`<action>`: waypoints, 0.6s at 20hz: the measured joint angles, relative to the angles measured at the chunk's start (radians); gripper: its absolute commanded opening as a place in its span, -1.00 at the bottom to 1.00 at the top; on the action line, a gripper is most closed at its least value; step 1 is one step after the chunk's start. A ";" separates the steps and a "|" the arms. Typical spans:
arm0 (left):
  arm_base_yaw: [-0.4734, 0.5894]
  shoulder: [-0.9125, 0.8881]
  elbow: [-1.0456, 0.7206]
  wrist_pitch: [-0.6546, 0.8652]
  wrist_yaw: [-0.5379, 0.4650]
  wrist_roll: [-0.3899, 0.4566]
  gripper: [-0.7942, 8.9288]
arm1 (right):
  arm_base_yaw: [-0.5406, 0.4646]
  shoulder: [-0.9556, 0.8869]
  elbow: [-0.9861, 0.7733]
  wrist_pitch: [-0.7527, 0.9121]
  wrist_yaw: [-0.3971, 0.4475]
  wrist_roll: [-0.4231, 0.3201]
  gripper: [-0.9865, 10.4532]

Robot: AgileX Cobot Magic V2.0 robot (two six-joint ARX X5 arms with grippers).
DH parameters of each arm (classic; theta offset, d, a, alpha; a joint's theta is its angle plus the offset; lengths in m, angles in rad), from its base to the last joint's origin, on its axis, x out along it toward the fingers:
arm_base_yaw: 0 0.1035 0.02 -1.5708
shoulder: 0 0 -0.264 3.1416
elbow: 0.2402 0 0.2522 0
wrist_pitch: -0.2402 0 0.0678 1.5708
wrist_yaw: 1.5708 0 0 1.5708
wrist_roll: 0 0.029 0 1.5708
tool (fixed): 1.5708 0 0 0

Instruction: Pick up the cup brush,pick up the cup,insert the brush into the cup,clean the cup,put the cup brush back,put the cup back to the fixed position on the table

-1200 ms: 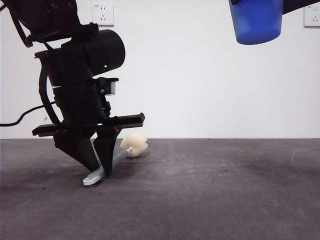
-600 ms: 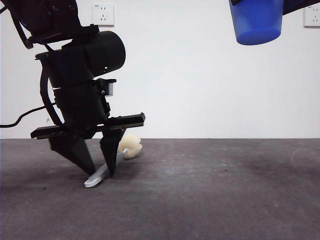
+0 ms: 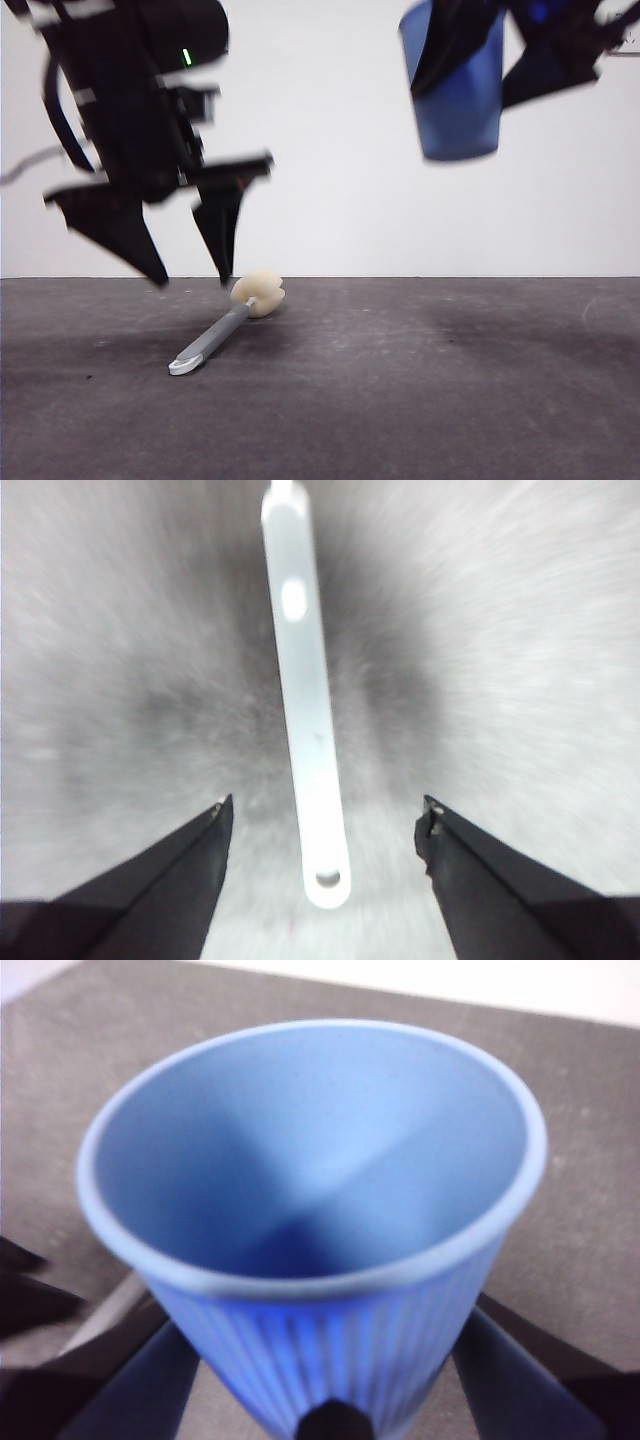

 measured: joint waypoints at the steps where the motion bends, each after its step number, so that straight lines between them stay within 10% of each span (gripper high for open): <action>1: 0.000 -0.047 0.000 -0.026 0.000 0.018 -0.18 | -0.001 0.040 -0.013 0.044 0.000 -0.003 -0.85; 12: 0.000 -0.454 0.000 -0.158 0.018 0.118 -0.18 | -0.151 0.351 -0.230 0.641 -0.091 -0.027 -0.85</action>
